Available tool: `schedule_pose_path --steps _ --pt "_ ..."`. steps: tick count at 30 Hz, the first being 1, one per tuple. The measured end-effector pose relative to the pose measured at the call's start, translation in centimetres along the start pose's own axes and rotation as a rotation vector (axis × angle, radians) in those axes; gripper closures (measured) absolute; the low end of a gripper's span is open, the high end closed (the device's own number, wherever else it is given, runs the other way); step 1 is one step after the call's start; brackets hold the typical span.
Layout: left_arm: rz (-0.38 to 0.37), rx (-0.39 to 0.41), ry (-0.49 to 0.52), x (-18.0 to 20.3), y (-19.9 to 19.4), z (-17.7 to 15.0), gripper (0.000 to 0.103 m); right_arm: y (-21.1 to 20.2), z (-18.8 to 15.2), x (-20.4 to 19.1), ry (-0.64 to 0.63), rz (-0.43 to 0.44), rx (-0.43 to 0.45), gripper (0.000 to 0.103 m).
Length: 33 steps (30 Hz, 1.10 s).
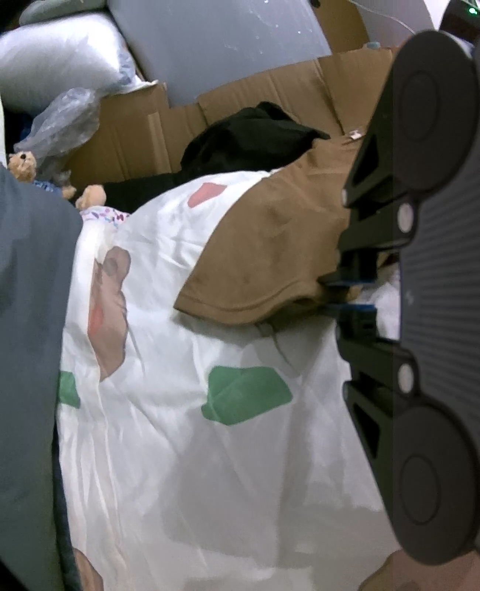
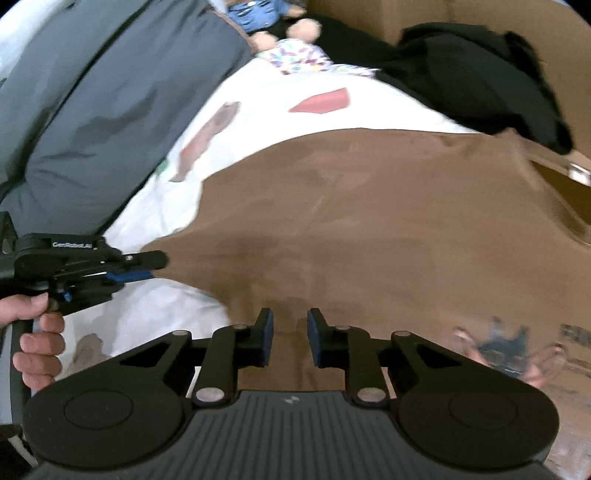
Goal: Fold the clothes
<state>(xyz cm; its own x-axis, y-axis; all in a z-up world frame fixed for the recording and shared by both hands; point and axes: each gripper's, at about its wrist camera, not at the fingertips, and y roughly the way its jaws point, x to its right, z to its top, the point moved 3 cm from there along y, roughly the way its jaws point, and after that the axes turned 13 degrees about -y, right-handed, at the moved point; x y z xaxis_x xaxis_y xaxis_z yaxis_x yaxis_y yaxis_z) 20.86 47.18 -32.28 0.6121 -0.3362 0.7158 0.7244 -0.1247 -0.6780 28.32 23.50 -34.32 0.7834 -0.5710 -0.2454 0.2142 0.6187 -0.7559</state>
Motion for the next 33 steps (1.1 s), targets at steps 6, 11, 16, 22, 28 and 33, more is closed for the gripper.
schedule_pose_path --steps 6,11,16,22,28,33 --pt "-0.046 -0.006 -0.011 0.1 -0.4 0.0 0.094 2.5 0.3 -1.4 0.006 0.02 -0.023 0.088" --pt "-0.101 -0.021 0.039 1.7 -0.5 -0.4 0.095 4.2 0.0 -1.4 0.008 0.003 -0.06 0.098" --pt "-0.143 -0.05 0.069 3.2 -0.2 -1.2 0.095 5.4 -0.1 -1.4 0.014 0.002 -0.079 0.099" --pt "-0.181 -0.111 0.122 5.0 0.6 -3.0 0.095 6.4 -0.3 -1.5 0.012 0.002 -0.088 0.1" --pt "-0.188 -0.148 0.158 5.9 1.3 -4.7 0.095 6.6 -0.3 -1.6 0.001 0.001 -0.078 0.1" --pt "-0.171 -0.14 0.192 6.3 1.4 -5.4 0.095 4.2 0.1 -0.7 0.05 -0.009 -0.055 0.07"
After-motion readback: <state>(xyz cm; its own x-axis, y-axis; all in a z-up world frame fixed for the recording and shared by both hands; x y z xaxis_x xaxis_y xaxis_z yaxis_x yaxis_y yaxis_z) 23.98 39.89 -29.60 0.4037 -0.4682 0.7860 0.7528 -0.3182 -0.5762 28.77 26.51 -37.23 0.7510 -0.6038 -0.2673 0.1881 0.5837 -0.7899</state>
